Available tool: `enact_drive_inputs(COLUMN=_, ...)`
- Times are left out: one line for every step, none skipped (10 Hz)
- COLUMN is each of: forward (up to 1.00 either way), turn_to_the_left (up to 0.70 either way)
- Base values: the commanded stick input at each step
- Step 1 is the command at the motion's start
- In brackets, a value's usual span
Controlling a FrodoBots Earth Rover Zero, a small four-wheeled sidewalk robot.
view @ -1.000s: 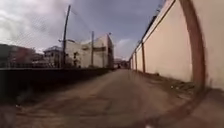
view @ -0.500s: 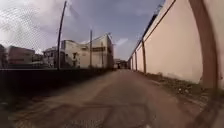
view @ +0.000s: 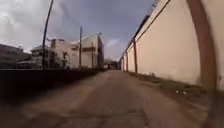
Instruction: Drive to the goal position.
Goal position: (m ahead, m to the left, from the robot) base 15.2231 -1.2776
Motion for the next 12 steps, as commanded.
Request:
enact_drive_inputs(forward=0.7, turn_to_the_left=0.0)
enact_drive_inputs(forward=0.7, turn_to_the_left=0.0)
enact_drive_inputs(forward=0.7, turn_to_the_left=0.0)
enact_drive_inputs(forward=0.7, turn_to_the_left=0.0)
enact_drive_inputs(forward=0.7, turn_to_the_left=0.0)
enact_drive_inputs(forward=0.7, turn_to_the_left=0.0)
enact_drive_inputs(forward=0.7, turn_to_the_left=0.0)
enact_drive_inputs(forward=0.7, turn_to_the_left=0.0)
enact_drive_inputs(forward=0.7, turn_to_the_left=0.0)
enact_drive_inputs(forward=0.7, turn_to_the_left=0.0)
enact_drive_inputs(forward=0.7, turn_to_the_left=0.0)
enact_drive_inputs(forward=0.7, turn_to_the_left=0.0)
